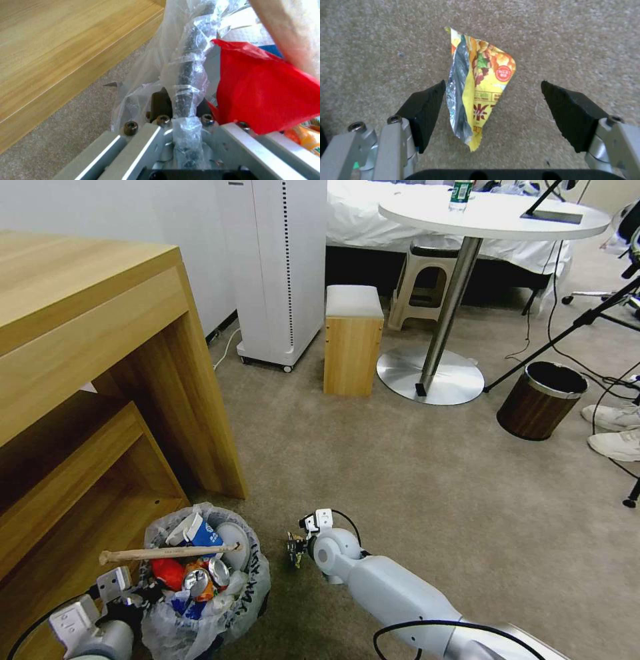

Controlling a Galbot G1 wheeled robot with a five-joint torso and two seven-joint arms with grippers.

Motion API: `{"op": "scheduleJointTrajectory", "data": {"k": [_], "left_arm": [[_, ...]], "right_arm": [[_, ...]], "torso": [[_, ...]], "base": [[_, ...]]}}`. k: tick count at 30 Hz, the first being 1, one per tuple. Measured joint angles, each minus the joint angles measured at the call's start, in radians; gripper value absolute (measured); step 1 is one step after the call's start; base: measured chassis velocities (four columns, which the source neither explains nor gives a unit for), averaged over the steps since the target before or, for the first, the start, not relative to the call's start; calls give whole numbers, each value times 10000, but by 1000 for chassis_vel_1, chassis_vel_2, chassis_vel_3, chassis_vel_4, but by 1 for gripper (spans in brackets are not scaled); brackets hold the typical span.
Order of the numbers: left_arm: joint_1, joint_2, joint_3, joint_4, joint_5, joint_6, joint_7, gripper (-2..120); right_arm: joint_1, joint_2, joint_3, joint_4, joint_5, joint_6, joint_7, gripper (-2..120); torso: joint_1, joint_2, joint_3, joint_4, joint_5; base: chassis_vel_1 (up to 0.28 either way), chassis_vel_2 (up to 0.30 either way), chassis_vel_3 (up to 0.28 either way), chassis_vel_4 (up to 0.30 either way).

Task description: Pick up the trash bin and place the garbage on the floor into it.

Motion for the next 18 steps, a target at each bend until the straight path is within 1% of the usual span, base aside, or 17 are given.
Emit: {"op": "scheduleJointTrajectory", "data": {"k": [4,9,11,12,13,15,16,18], "left_arm": [[5,-3,24,-2,0,-29,30,0],[-20,14,24,25,-12,-54,35,0],[-36,19,30,25,-25,-78,47,0],[-36,19,30,25,-25,-78,47,0],[-41,22,38,25,-27,-89,54,0],[-51,31,46,27,-31,-102,72,0],[-51,31,46,27,-31,-102,72,0],[-52,37,59,27,-30,-112,94,0]], "right_arm": [[100,364,-234,-673,-417,154,-334,75],[128,549,-398,-899,-645,207,-446,72],[129,622,-486,-1074,-797,263,-481,67],[129,622,-486,-1074,-797,263,-481,67],[127,641,-509,-1110,-838,277,-493,64],[84,651,-548,-1161,-941,298,-523,52],[84,651,-548,-1161,-941,298,-523,52],[42,593,-591,-1181,-1050,355,-580,42]], "torso": [[0,0,0,0,0],[0,0,0,1,0],[0,0,0,0,0],[0,0,0,0,0],[0,0,0,0,0],[0,0,0,0,0],[0,0,0,0,0],[-1,0,0,0,1]], "base": [[0,0,0,0],[0,0,0,0],[0,0,0,0],[0,0,0,0],[0,0,0,0],[0,0,0,0],[0,0,0,0],[0,0,0,0]]}}
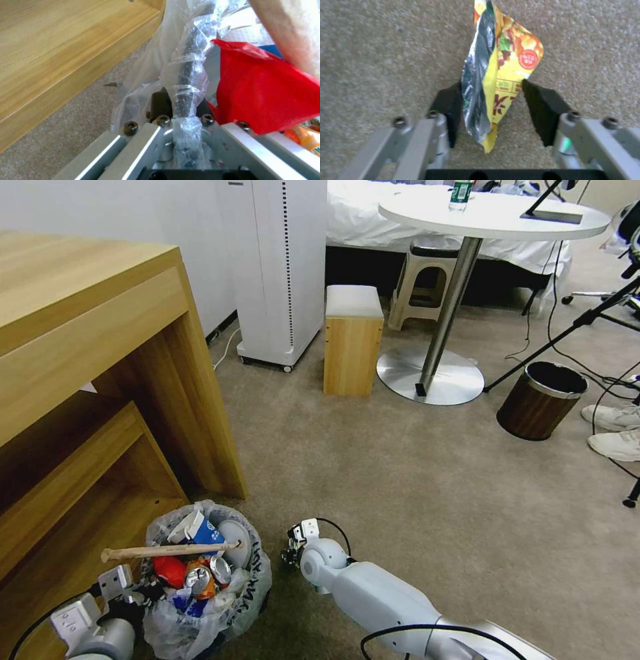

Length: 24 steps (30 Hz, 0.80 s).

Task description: Pick up the trash bin and place the garbage on the floor into it.

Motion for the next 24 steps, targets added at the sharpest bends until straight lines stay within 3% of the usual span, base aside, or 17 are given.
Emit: {"op": "scheduleJointTrajectory", "data": {"k": [12,17,20,24], "left_arm": [[-35,-22,74,53,90,-30,52,0],[-66,-5,66,84,87,-34,60,0],[-65,50,28,124,69,-34,59,0],[-62,63,24,126,65,-34,55,0]], "right_arm": [[-152,-725,-79,660,-562,508,-393,0],[-292,-1291,86,1489,-811,975,-720,0],[-438,-2277,403,2829,-961,1796,-1271,0],[-444,-2989,573,3434,-1161,2425,-1675,0]], "torso": [[0,0,0,0,0],[0,0,0,0,2],[0,0,0,3,7],[0,0,0,-1,-1]], "base": [[0,0,0,0],[0,0,0,0],[0,0,0,0],[0,0,0,0]]}}
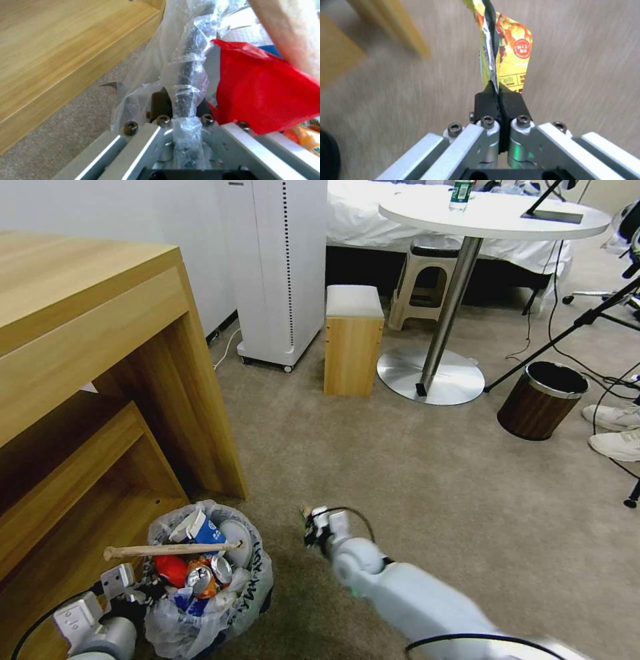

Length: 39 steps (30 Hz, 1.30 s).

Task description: Pick up the trash bin and place the garbage on the floor into it.

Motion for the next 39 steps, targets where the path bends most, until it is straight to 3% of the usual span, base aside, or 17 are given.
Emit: {"op": "scheduleJointTrajectory", "data": {"k": [1,3,4,7,11,19,31,39], "left_arm": [[0,0,0,0,0,0,0,0],[23,4,17,-8,-4,0,-4,0],[23,4,17,-8,-4,0,-4,0],[70,-12,65,-151,10,18,-9,0],[119,-30,79,-304,17,37,-12,0],[226,-92,64,-587,12,53,-17,0],[357,-205,51,-823,7,57,-16,0],[362,-286,68,-865,56,57,-3,0]], "right_arm": [[0,0,0,0,0,0,0,0],[98,-1051,156,1026,-378,1001,-700,0],[98,-1051,156,1026,-378,1001,-700,0],[577,-2074,-27,2922,-1160,2333,-1779,0],[1198,-2421,-594,3834,-1691,3130,-2465,0],[2514,-2387,-2241,4282,-2136,3676,-3104,0],[4026,-1867,-5033,3585,-2061,3499,-2852,0],[4342,-1893,-5800,3485,-1946,3384,-2633,0]], "torso": [[0,0,0,0,0],[1,0,1,-4,6],[1,0,1,-4,6],[0,0,0,1,4],[0,0,-1,1,1],[0,0,-1,1,0],[0,0,0,2,-1],[0,0,1,1,1]], "base": [[0,0,0,0],[0,0,0,0],[0,0,0,0],[0,0,0,0],[0,0,0,0],[0,0,0,0],[0,0,0,0],[0,0,0,0]]}}
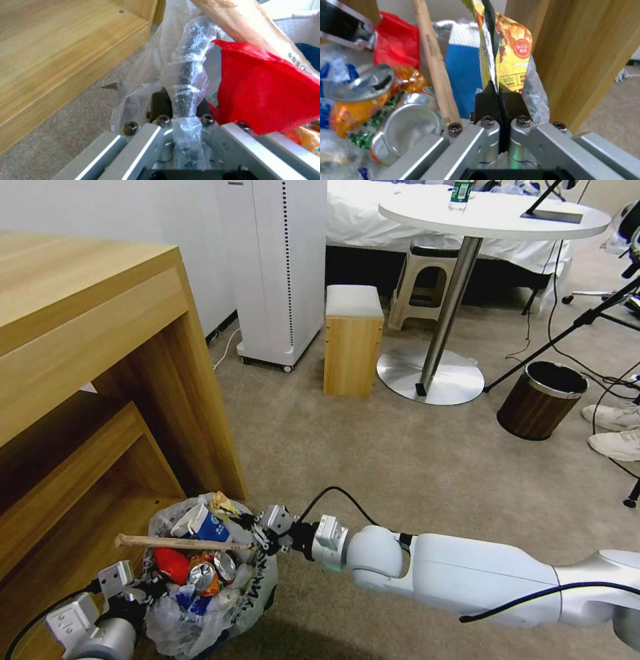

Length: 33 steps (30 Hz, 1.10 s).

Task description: Pick up the trash bin and place the garbage on the floor into it.

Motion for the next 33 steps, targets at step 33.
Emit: {"op": "scheduleJointTrajectory", "data": {"k": [33], "left_arm": [[7,-261,102,30,463,-43,209,0]], "right_arm": [[234,465,-666,-204,850,-969,620,0]], "torso": [[0,0,0,0,0]], "base": [[0,0,0,0]]}}
